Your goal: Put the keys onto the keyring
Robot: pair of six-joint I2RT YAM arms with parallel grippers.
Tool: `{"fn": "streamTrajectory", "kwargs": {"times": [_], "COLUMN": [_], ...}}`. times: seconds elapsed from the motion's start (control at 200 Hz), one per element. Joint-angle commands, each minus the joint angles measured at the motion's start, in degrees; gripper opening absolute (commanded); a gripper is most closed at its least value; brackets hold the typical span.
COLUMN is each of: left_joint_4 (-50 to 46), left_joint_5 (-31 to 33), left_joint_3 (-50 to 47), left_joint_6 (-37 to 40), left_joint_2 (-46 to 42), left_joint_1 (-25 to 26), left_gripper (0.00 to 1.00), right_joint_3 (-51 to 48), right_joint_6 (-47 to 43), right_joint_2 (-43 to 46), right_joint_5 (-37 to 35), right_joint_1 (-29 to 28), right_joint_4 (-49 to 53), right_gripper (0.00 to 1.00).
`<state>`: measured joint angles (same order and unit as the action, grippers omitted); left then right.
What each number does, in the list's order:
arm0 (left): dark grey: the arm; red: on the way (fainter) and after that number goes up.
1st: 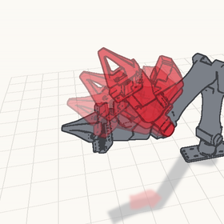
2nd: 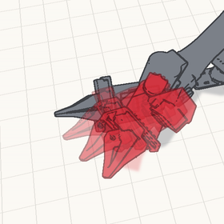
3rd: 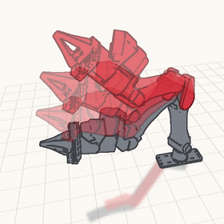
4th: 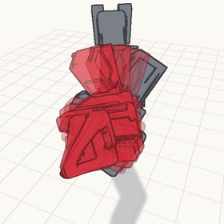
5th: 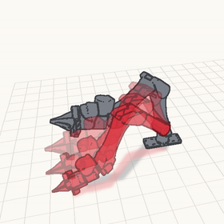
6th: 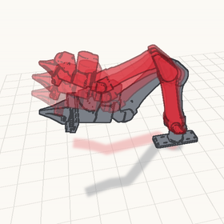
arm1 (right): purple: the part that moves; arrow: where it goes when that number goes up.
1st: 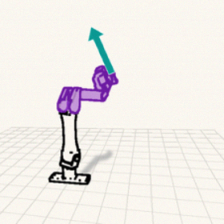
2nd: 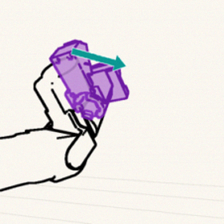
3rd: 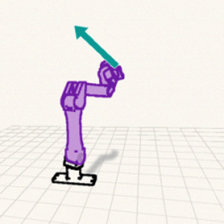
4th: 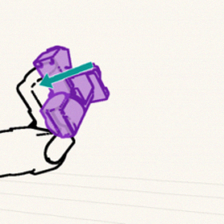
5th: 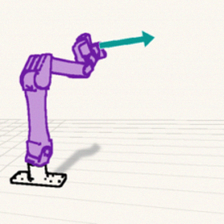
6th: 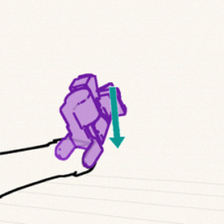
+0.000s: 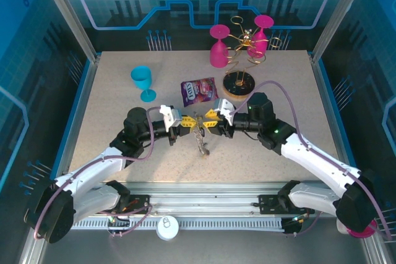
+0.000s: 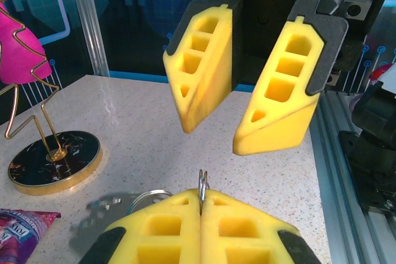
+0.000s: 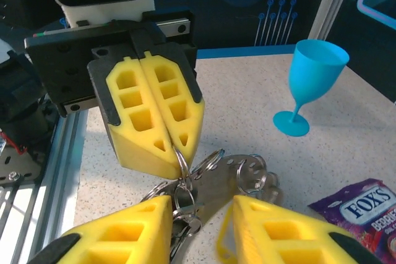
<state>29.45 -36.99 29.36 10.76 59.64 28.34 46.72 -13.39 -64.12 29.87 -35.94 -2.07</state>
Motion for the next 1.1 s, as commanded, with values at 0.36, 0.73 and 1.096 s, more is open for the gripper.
{"fn": "streamTrajectory", "kwargs": {"times": [0.36, 0.73, 1.096], "left_joint_4": [3.11, 1.61, -27.38], "left_joint_5": [-3.42, -2.93, 2.49], "left_joint_3": [0.72, 1.24, 9.36], "left_joint_6": [1.36, 2.01, 21.19], "left_joint_2": [0.13, 0.13, 0.72], "left_joint_1": [0.23, 0.11, 2.03], "left_gripper": [0.00, 0.00, 0.05], "right_joint_3": [2.15, 3.32, 16.96], "right_joint_6": [0.40, -0.87, -14.52], "right_joint_2": [-5.63, -6.49, -10.14], "right_joint_5": [6.38, 7.37, -2.15], "right_joint_1": [-1.41, -1.57, -5.88], "right_joint_4": [-5.13, -4.31, 23.79], "right_gripper": [0.25, 0.00, 0.00]}}
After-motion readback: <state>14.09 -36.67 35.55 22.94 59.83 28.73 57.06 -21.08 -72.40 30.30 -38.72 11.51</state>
